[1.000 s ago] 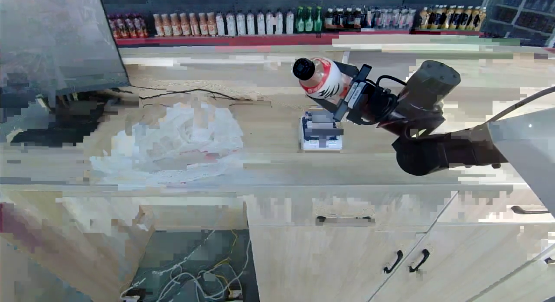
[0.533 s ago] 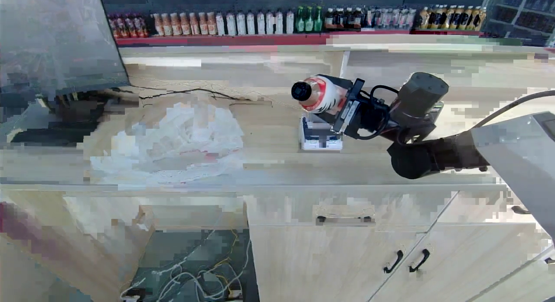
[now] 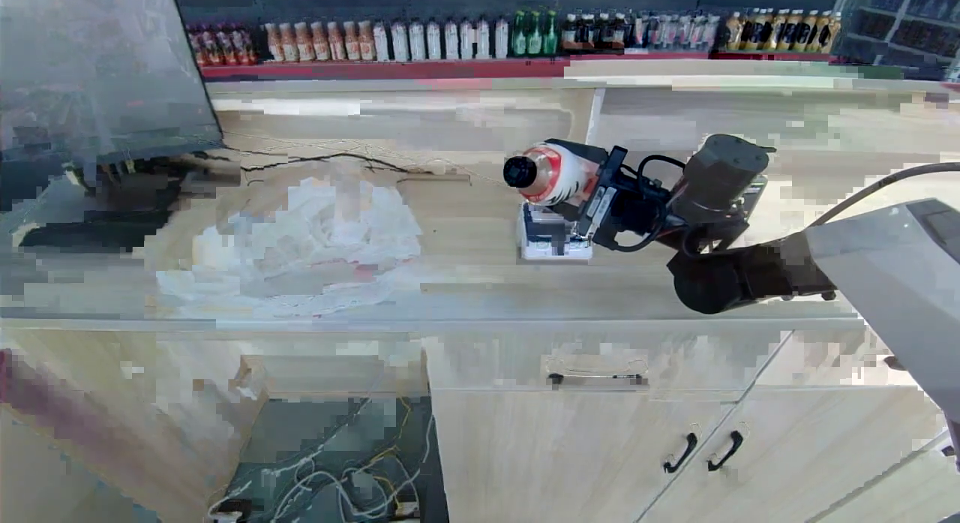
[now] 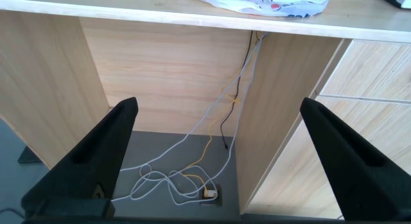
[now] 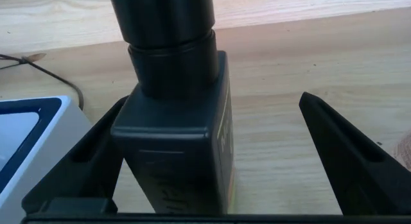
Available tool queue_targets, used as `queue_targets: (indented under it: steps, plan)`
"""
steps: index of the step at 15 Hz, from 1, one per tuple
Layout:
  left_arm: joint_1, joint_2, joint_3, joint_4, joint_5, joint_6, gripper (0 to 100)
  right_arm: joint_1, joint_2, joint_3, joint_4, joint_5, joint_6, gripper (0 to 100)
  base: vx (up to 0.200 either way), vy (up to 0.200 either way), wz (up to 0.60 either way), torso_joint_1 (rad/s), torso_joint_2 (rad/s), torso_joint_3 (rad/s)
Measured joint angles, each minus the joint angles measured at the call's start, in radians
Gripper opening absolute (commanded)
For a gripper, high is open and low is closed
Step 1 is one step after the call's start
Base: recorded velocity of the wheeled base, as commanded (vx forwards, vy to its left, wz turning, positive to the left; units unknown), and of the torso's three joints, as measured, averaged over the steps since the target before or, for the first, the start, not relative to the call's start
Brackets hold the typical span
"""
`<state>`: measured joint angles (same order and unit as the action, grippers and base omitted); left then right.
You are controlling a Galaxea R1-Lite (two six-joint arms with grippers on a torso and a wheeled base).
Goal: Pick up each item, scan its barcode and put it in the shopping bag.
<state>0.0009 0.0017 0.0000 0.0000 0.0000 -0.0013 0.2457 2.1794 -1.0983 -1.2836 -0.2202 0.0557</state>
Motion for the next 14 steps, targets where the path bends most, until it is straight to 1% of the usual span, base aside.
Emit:
queue_targets:
  steps: [7, 8, 14]
  plan:
    - [0.000, 0.000, 0.000, 0.000, 0.000, 0.000, 100, -0.001, 0.031, -0.018, -0.001, -0.006, 0.021, 100, 0.000, 0.000, 0.00, 0.000, 0.00, 0.000]
    - [0.000, 0.000, 0.000, 0.000, 0.000, 0.000, 100, 0.000, 0.031, -0.018, -0.002, -0.008, 0.024, 0, 0.000, 0.000, 0.00, 0.000, 0.00, 0.000]
    - [0.000, 0.000, 0.000, 0.000, 0.000, 0.000, 100, -0.009, 0.033, -0.018, -0.009, -0.015, 0.026, 0, 0.000, 0.000, 0.00, 0.000, 0.00, 0.000]
